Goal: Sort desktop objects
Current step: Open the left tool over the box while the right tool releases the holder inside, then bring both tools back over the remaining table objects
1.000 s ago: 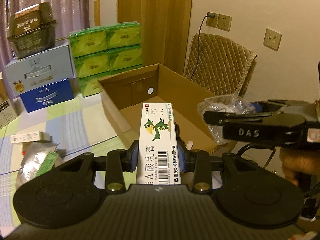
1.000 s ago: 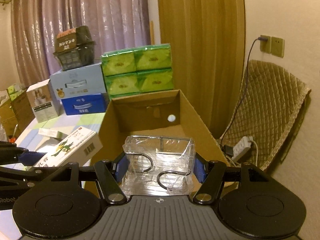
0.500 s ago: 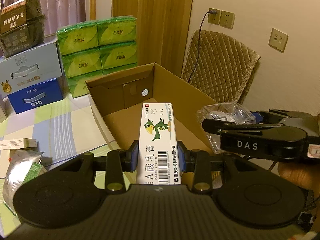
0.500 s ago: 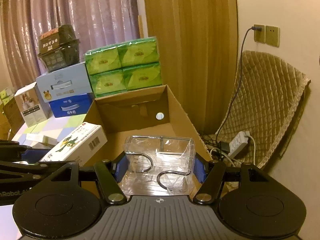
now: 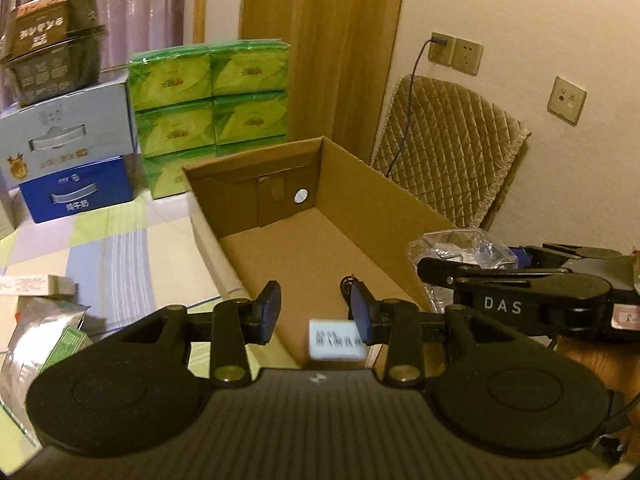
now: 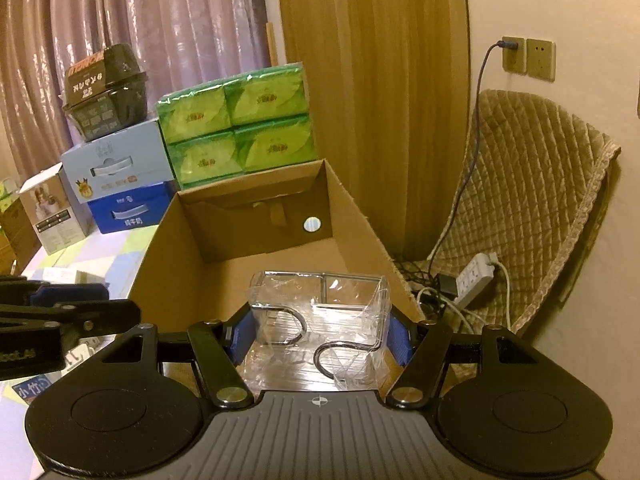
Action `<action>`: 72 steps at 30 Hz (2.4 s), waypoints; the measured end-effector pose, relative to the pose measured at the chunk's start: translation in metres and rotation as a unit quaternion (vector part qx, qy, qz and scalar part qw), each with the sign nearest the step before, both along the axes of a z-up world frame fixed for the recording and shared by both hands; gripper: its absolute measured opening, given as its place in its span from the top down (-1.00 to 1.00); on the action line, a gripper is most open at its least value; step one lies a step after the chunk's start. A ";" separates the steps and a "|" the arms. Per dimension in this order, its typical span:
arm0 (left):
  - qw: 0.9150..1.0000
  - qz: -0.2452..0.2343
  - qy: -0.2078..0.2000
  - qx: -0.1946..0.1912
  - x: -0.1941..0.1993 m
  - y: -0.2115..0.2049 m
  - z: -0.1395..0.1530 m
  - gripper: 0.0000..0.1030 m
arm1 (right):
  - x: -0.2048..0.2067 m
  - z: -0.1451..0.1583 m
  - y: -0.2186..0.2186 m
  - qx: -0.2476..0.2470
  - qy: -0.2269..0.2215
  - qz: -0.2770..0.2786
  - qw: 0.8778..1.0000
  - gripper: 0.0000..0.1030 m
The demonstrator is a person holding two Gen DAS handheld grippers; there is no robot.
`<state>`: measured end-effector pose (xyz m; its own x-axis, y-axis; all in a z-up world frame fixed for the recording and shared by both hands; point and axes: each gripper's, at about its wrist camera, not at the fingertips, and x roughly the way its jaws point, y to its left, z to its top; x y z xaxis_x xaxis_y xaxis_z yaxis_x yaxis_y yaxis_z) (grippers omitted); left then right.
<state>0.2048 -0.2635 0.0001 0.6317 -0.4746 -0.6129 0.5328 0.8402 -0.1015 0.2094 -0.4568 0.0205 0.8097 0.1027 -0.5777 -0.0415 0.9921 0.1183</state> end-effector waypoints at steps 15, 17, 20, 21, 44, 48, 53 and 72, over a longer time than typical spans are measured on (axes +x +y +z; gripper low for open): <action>0.999 0.039 0.011 -0.015 -0.019 0.047 -0.001 0.34 | -0.002 0.018 0.013 0.034 -0.034 0.012 0.999 -0.54; 0.999 0.041 0.012 -0.014 -0.023 0.052 -0.002 0.33 | -0.008 0.018 0.016 0.033 -0.032 0.012 0.999 -0.56; 0.999 0.047 0.015 -0.011 -0.030 0.059 -0.003 0.28 | -0.015 0.016 0.020 0.037 -0.026 0.010 0.999 -0.59; 0.999 0.049 0.017 -0.010 -0.032 0.062 -0.003 0.27 | -0.019 0.016 0.021 0.040 -0.025 0.008 0.999 -0.60; 0.997 0.071 0.018 0.013 -0.092 0.146 -0.018 -0.53 | -0.080 0.032 0.099 0.034 -0.037 0.067 0.996 -0.89; 0.995 0.090 0.023 0.028 -0.103 0.178 -0.027 -0.74 | -0.090 0.030 0.124 0.025 -0.039 0.102 0.994 -0.91; 0.993 0.103 0.021 0.061 -0.111 0.216 -0.035 -0.82 | -0.096 0.021 0.155 0.001 -0.039 0.145 0.989 -0.93; 0.988 0.030 0.006 0.152 -0.077 0.260 -0.061 -0.83 | -0.079 -0.032 0.216 -0.030 0.016 0.270 0.962 -0.96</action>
<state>0.1280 -0.0038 -0.0611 0.6442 -0.2288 -0.7298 0.4817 0.8626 0.1547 0.1306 -0.2408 -0.0117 0.6299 0.4689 -0.6192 -0.5500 0.8322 0.0706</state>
